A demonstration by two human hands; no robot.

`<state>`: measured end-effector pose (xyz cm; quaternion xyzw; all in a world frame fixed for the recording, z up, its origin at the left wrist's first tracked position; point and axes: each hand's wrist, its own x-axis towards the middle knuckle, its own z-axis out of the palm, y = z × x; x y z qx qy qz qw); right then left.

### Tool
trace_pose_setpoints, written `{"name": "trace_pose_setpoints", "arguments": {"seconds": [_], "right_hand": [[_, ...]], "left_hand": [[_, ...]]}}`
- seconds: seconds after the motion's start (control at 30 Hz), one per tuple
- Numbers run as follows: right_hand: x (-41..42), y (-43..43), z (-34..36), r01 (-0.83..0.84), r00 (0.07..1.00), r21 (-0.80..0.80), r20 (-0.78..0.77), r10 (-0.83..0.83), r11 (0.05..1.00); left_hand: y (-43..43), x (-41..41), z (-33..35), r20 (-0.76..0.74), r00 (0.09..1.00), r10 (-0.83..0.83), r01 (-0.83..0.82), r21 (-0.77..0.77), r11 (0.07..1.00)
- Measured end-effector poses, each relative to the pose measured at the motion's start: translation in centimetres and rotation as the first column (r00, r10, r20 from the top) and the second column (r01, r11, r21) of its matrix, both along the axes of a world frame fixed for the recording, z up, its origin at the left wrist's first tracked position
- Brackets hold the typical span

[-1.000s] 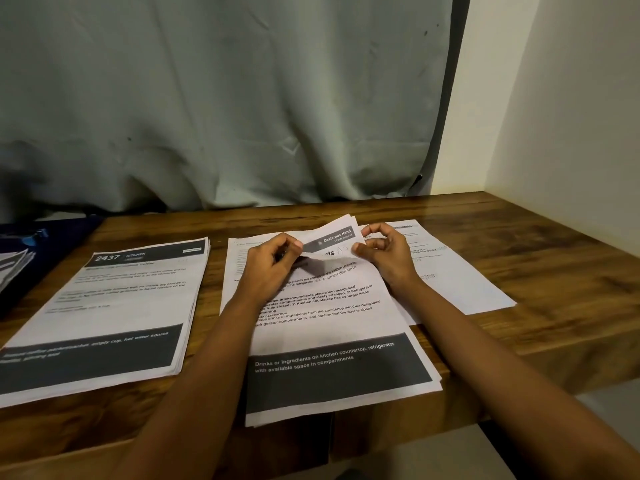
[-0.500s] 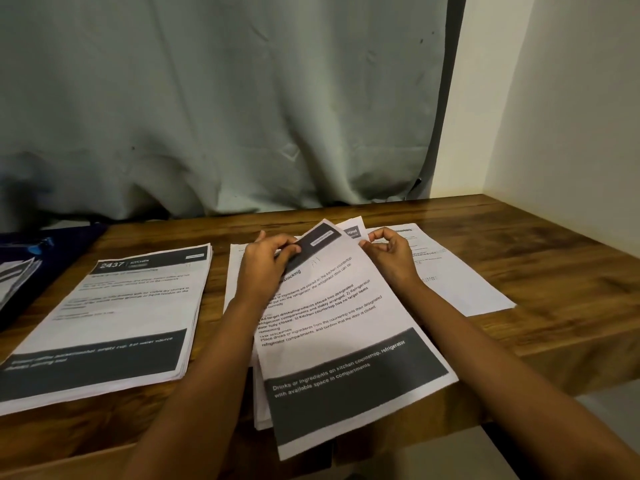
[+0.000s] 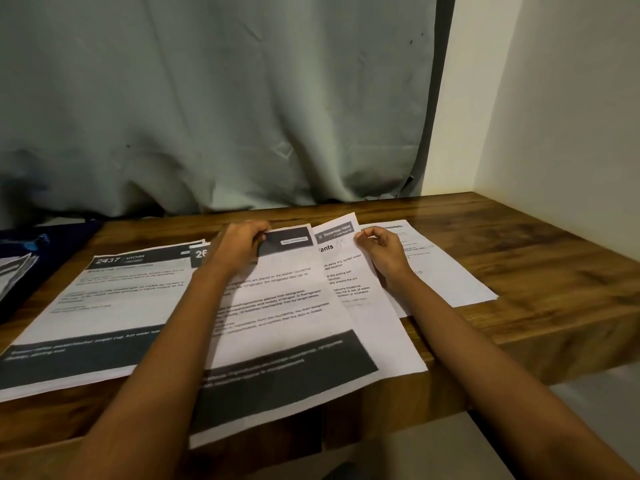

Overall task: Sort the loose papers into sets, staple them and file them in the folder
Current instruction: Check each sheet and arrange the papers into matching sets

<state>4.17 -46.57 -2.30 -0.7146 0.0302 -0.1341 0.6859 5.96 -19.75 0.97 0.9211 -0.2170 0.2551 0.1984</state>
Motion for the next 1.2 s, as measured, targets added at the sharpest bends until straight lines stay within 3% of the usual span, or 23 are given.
{"name": "trace_pose_setpoints", "arguments": {"seconds": [0.13, 0.27, 0.43, 0.6, 0.77, 0.83, 0.97, 1.1, 1.2], "right_hand": [[-0.5, -0.1, 0.8, 0.012, 0.999, -0.034, -0.05, -0.014, 0.999], [-1.4, -0.1, 1.7, -0.102, 0.983, -0.093, -0.159, 0.087, 0.99], [-2.0, -0.6, 3.2, -0.246, 0.949, -0.395, -0.283, 0.138, 0.885], [-3.0, 0.0, 2.9, -0.205, 0.962, -0.591, -0.267, 0.051, 0.78], [-3.8, 0.8, 2.4, -0.139, 0.972, -0.541, -0.234, 0.011, 0.829], [-4.6, 1.2, 2.7, -0.145, 0.97, -0.471, -0.24, 0.031, 0.87], [-6.5, 1.2, 3.0, -0.179, 0.955, -0.438, -0.292, 0.049, 0.881], [-7.6, 1.6, 3.1, -0.237, 0.934, -0.394, -0.344, 0.097, 0.888], [-7.9, 2.5, 3.0, -0.229, 0.939, -0.405, -0.333, 0.09, 0.885]], "left_hand": [[1.4, 0.5, 1.4, -0.033, 0.997, 0.063, -0.057, 0.158, 0.986], [3.2, 0.0, 0.7, -0.04, 0.992, 0.118, -0.104, 0.251, 0.962], [5.0, -0.2, -0.9, -0.045, 0.982, 0.182, -0.168, 0.217, 0.962], [5.3, -0.6, -2.0, -0.08, 0.979, 0.186, -0.176, 0.124, 0.977], [4.1, -1.3, -1.0, -0.221, 0.963, 0.155, -0.136, 0.098, 0.986], [2.8, -3.8, 0.1, -0.316, 0.948, 0.047, -0.03, 0.06, 0.998], [-0.2, -11.6, 1.1, -0.499, 0.86, -0.105, 0.223, 0.184, 0.957], [-1.4, -16.0, -0.5, -0.654, 0.756, 0.007, 0.326, 0.385, 0.863], [-0.9, -16.2, -1.6, -0.664, 0.746, 0.04, 0.323, 0.414, 0.851]]}}
